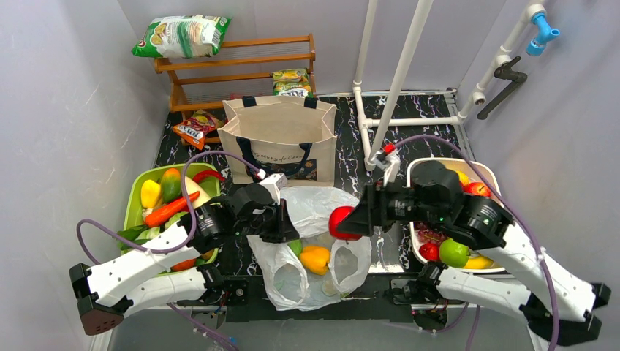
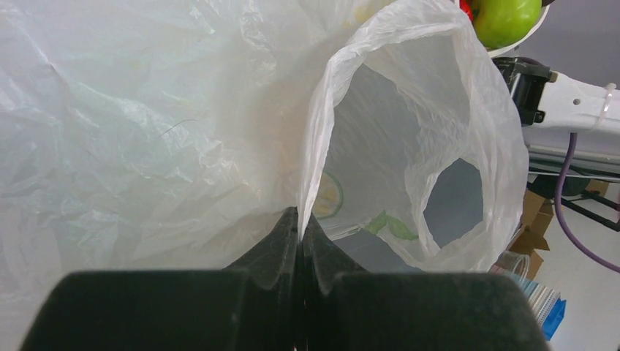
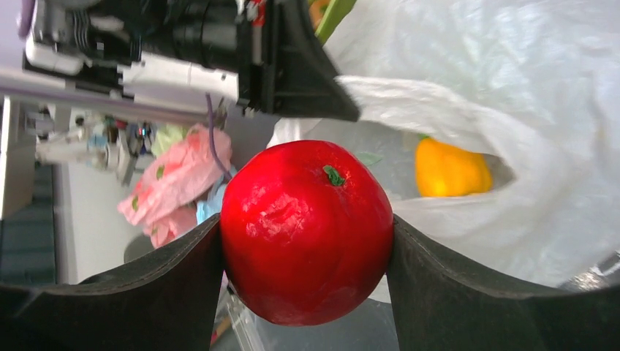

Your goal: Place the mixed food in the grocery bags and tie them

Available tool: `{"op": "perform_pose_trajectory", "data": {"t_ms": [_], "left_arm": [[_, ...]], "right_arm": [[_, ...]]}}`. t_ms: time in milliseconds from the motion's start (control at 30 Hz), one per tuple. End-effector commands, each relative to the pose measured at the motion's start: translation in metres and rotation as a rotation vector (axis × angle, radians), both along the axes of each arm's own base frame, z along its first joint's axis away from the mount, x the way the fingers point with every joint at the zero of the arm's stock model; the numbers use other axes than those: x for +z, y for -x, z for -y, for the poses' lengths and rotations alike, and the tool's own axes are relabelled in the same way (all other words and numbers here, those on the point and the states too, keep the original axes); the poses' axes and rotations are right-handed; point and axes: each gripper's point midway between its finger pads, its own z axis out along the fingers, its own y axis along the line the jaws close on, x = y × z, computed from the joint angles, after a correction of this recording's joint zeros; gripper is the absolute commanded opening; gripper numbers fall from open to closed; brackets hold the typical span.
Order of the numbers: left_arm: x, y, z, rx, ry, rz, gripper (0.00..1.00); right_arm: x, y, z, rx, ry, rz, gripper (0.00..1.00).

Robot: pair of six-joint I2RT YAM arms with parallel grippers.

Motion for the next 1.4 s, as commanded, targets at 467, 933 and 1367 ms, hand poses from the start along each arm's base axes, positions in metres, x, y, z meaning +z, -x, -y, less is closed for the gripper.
{"op": "perform_pose_trajectory", "data": {"t_ms": [467, 933, 1367], "left_arm": [[0.023, -0.002, -0.014, 0.055, 0.024, 0.048, 0.00], [0.021, -0.002, -0.028, 0.089, 0.015, 0.069, 0.00], [0.034, -0.007, -0.020, 0.117, 0.080, 0.081, 0.00]], "right_arm": [[-0.025, 0.021, -0.104, 0.064, 0.108, 0.040, 0.26], [-0.126, 0.007, -0.062, -0.038, 0.446, 0.022, 0.26], [-0.124, -0.053, -0.085, -0.257, 0.260, 0.286, 0.43]]}}
